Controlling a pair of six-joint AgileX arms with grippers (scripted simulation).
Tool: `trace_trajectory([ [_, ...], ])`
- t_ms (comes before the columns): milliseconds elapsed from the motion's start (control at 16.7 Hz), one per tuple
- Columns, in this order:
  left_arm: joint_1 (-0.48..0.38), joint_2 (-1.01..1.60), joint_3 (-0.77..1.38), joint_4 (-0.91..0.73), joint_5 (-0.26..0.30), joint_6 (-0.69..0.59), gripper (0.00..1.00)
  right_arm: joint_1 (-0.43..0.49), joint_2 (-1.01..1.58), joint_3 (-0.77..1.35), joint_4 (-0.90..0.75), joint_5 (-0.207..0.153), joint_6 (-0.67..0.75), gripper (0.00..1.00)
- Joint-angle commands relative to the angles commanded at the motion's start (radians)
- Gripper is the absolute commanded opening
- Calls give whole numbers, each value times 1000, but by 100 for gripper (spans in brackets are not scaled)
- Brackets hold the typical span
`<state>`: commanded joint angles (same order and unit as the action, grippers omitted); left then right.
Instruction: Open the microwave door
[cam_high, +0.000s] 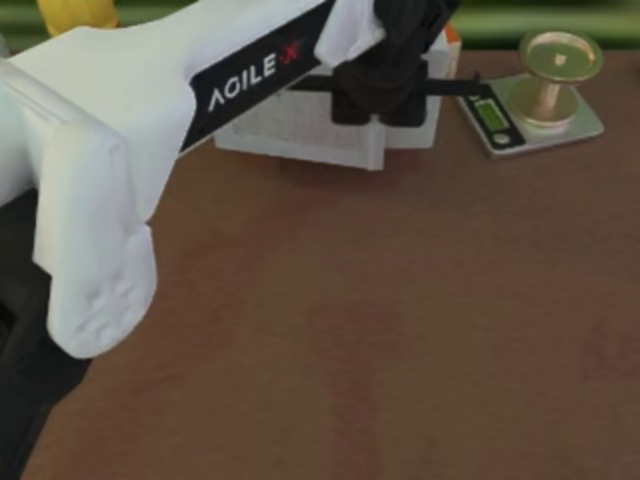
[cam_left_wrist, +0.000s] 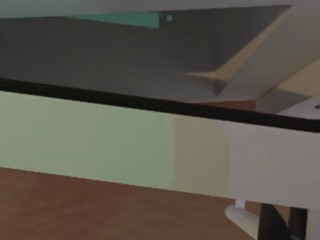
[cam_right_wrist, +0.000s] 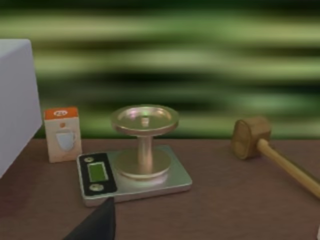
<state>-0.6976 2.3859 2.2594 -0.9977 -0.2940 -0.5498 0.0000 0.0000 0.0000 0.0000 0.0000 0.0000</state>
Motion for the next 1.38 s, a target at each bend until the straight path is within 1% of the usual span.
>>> trace_trajectory([
  [960, -8, 4, -4, 4, 4, -1, 0, 0, 0, 0, 0, 0, 0, 100],
  [1380, 5, -116, -206, 111, 41, 92, 0, 0, 0, 0, 0, 0, 0, 100],
])
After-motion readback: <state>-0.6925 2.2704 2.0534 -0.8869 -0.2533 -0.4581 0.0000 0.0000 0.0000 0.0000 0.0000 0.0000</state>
